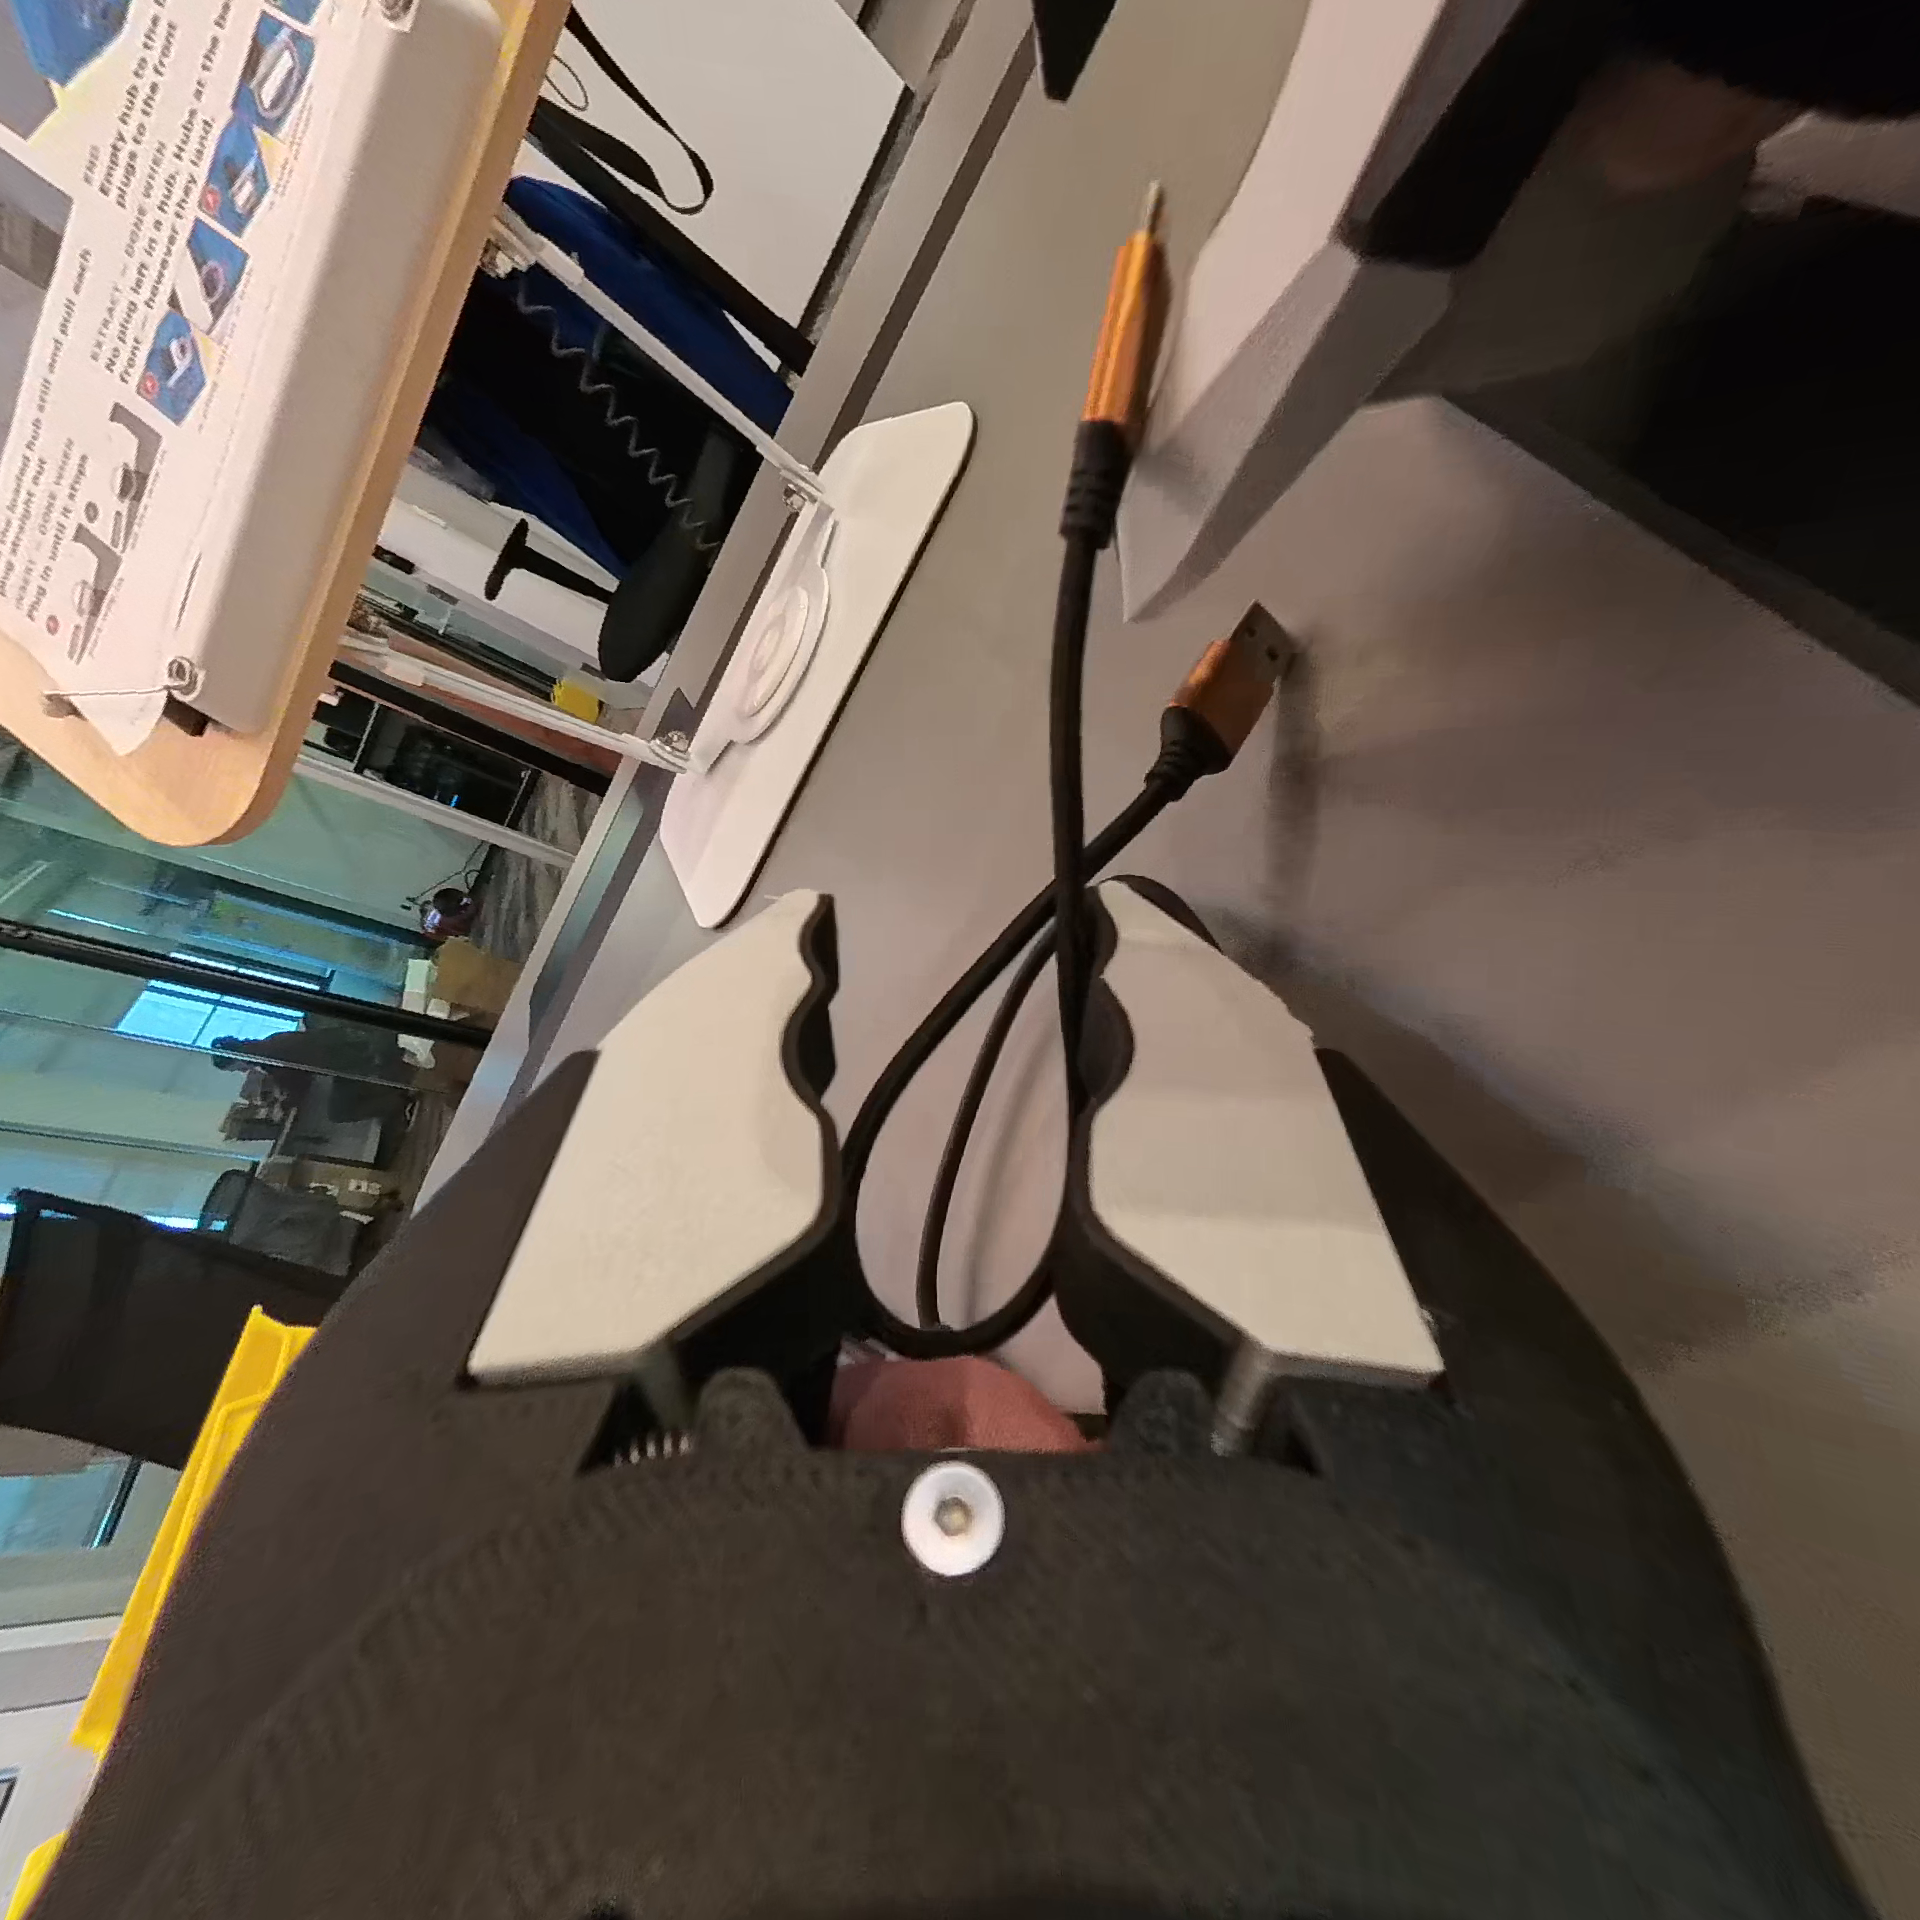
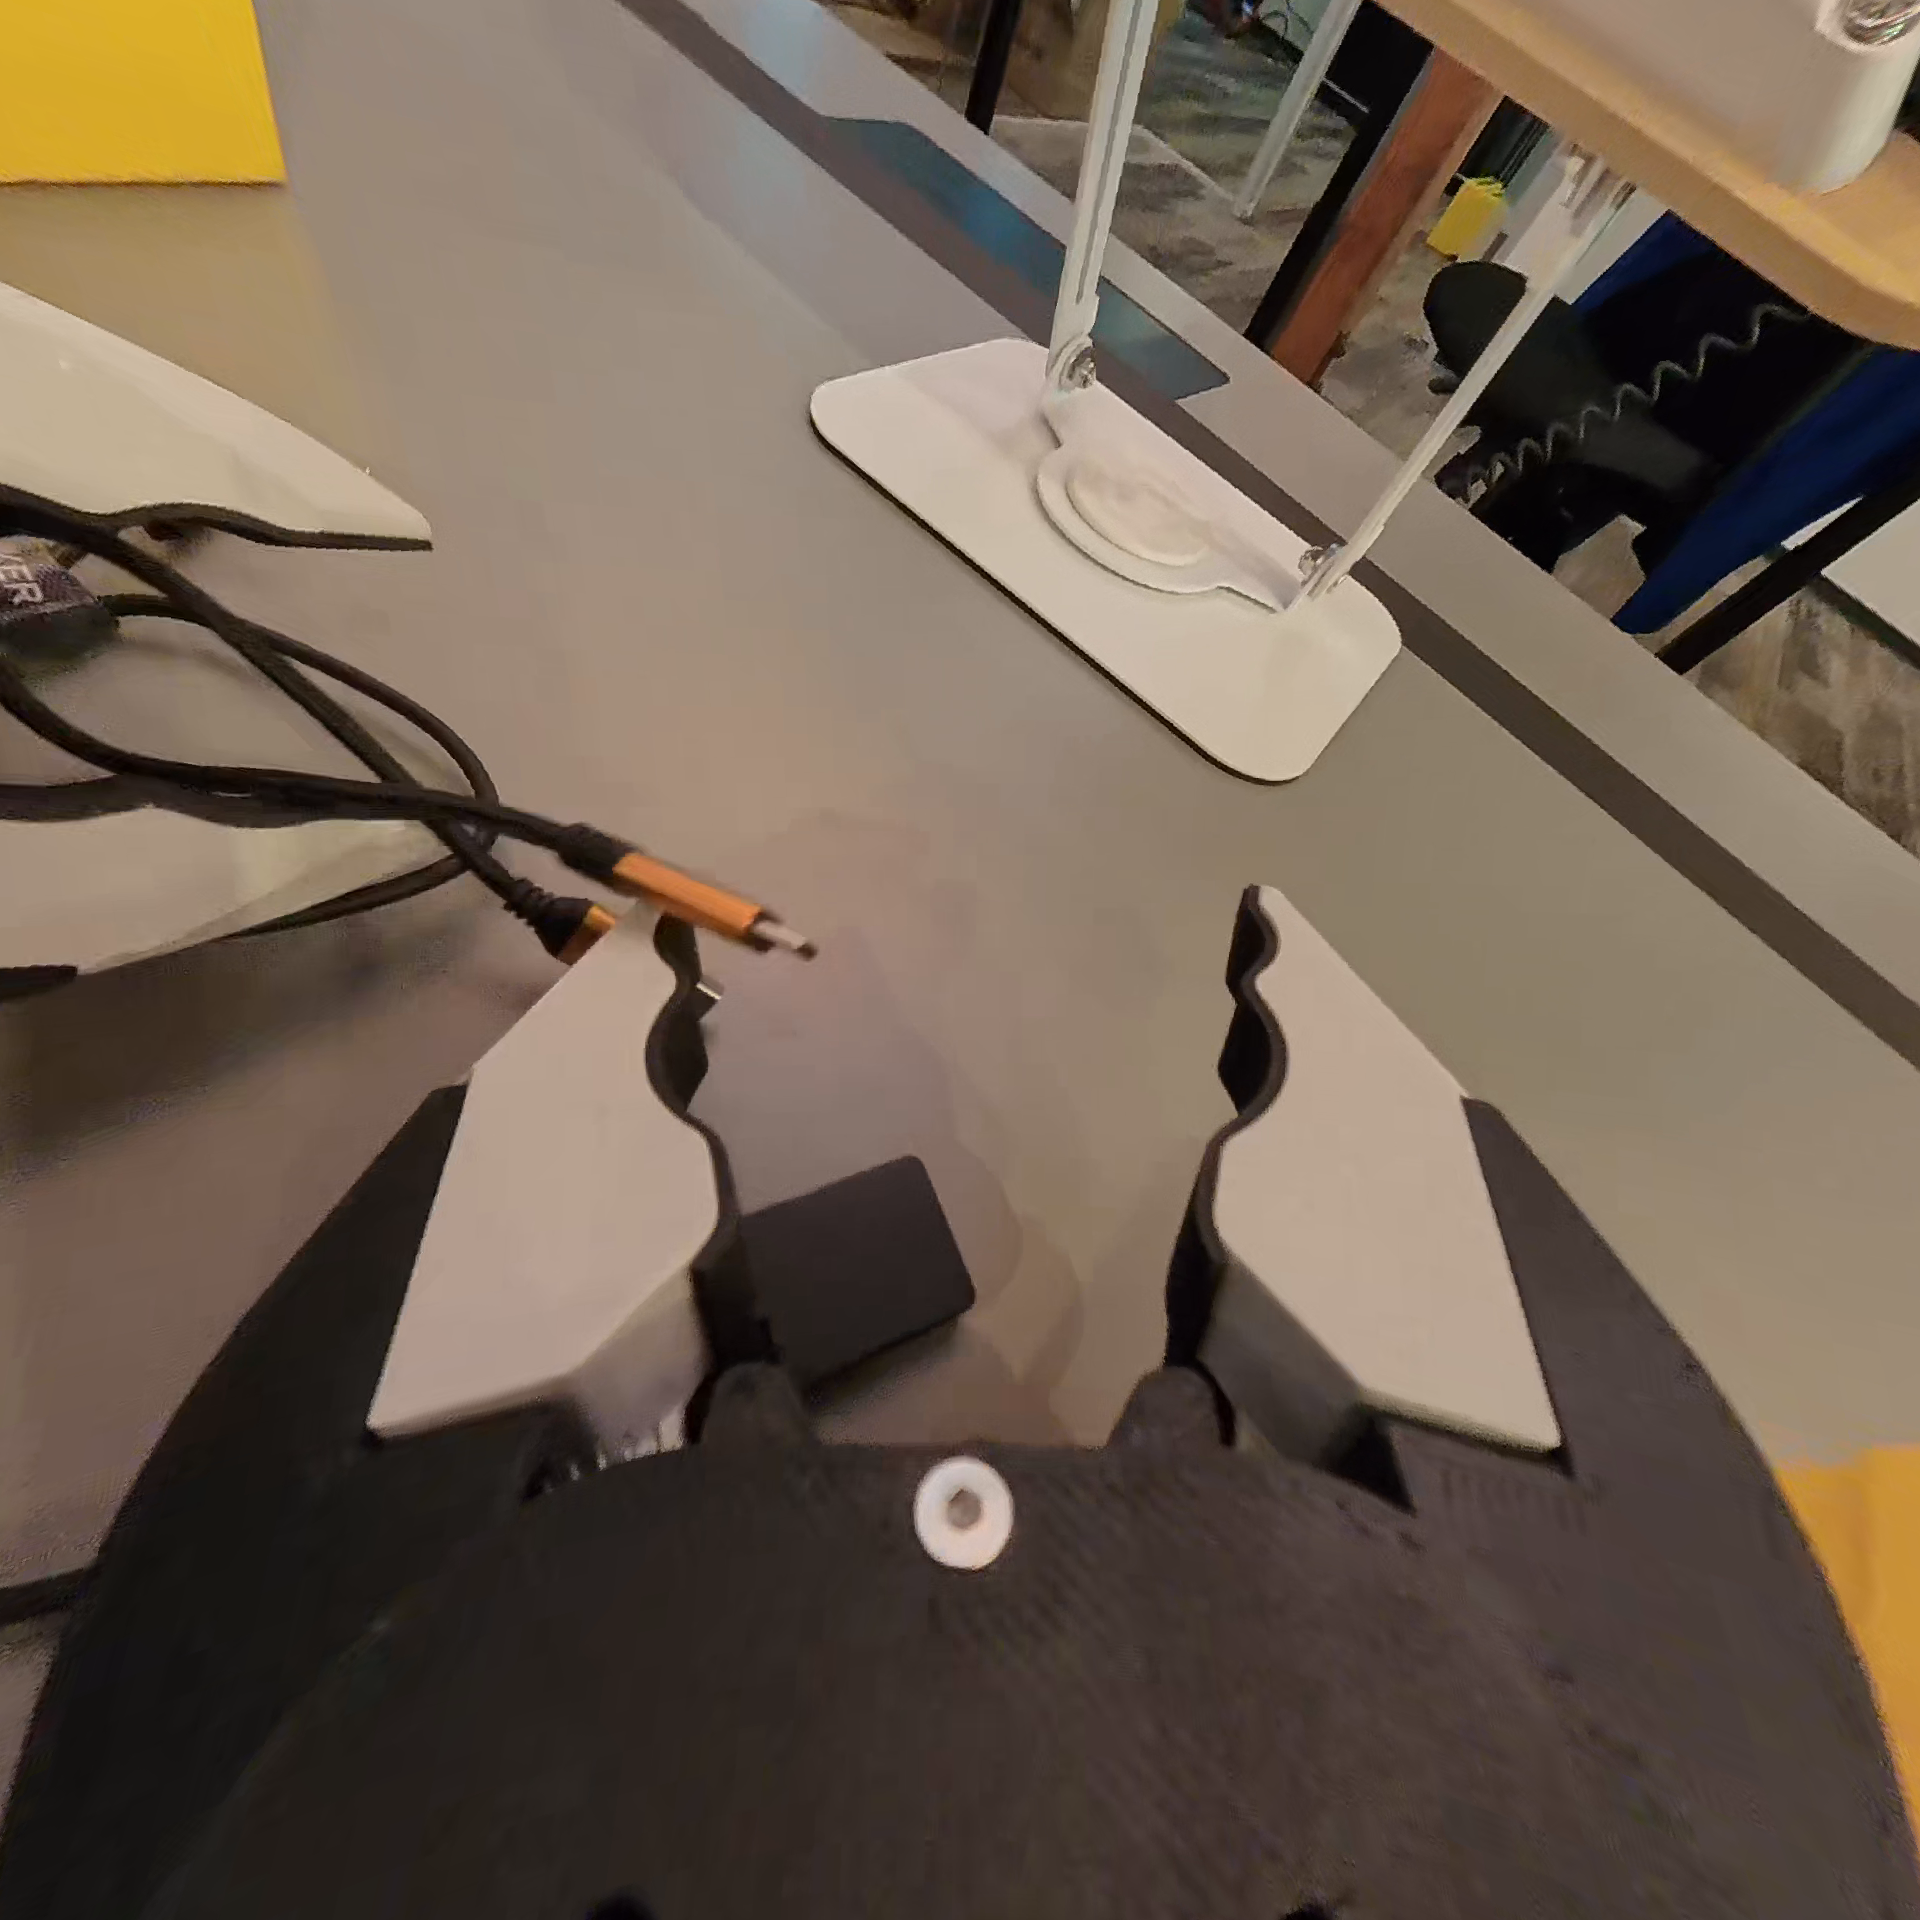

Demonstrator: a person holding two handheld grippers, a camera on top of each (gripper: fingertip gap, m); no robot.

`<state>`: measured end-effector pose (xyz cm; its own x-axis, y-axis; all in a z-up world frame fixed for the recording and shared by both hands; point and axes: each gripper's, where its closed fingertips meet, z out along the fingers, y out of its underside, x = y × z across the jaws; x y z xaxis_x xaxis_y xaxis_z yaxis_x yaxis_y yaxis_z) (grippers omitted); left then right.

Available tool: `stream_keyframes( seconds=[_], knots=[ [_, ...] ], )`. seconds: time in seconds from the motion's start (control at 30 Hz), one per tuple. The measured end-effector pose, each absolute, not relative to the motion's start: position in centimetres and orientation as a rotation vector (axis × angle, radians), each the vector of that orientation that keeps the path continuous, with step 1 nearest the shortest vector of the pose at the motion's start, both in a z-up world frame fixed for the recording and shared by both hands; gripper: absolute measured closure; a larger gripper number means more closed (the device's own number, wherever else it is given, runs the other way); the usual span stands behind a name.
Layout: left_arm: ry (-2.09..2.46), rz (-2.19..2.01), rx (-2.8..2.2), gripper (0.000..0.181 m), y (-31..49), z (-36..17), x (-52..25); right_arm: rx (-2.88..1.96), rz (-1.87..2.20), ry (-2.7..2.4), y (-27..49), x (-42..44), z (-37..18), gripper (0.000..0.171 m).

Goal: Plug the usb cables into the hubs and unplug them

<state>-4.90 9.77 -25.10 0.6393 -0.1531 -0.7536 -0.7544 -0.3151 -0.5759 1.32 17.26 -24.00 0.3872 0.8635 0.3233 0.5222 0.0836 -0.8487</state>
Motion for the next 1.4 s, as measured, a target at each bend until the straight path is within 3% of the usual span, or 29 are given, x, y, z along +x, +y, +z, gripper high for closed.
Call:
stream_keyframes(
  seconds=[0.17, 0.47, 0.6, 0.67, 0.87, 1.0, 1.23, 1.4],
  knots=[
    [0.725, 0.742, -1.816, 0.138, 9.79, -25.07, -4.98, -1.626, 0.338, -1.212, 17.53, 1.36, -24.20, 0.087],
    [0.721, 0.760, -1.814, 0.138, 9.83, -25.03, -5.10, -1.667, 0.355, -1.154, 17.83, 1.71, -24.10, 0.100],
    [0.730, 0.767, -1.808, 0.139, 9.82, -25.06, -5.02, -1.669, 0.337, -1.176, 17.78, 1.61, -24.41, 0.095],
    [0.738, 0.777, -1.802, 0.141, 9.86, -25.09, -4.95, -1.666, 0.397, -1.162, 17.64, 1.63, -24.05, 0.084],
    [0.744, 0.792, -1.798, 0.142, 9.90, -25.13, -4.95, -1.665, 0.443, -1.154, 17.50, 1.66, -23.80, 0.080],
    [0.755, 0.806, -1.792, 0.145, 9.94, -25.20, -4.88, -1.642, 0.451, -1.160, 17.23, 1.63, -23.58, 0.085],
    [0.752, 0.816, -1.798, 0.146, 10.04, -25.27, -5.00, -1.663, 0.455, -1.181, 17.15, 1.51, -24.00, 0.074],
    [0.754, 0.823, -1.796, 0.147, 10.07, -25.30, -4.99, -1.678, 0.466, -1.179, 17.22, 1.52, -24.10, 0.084]
  ],
)
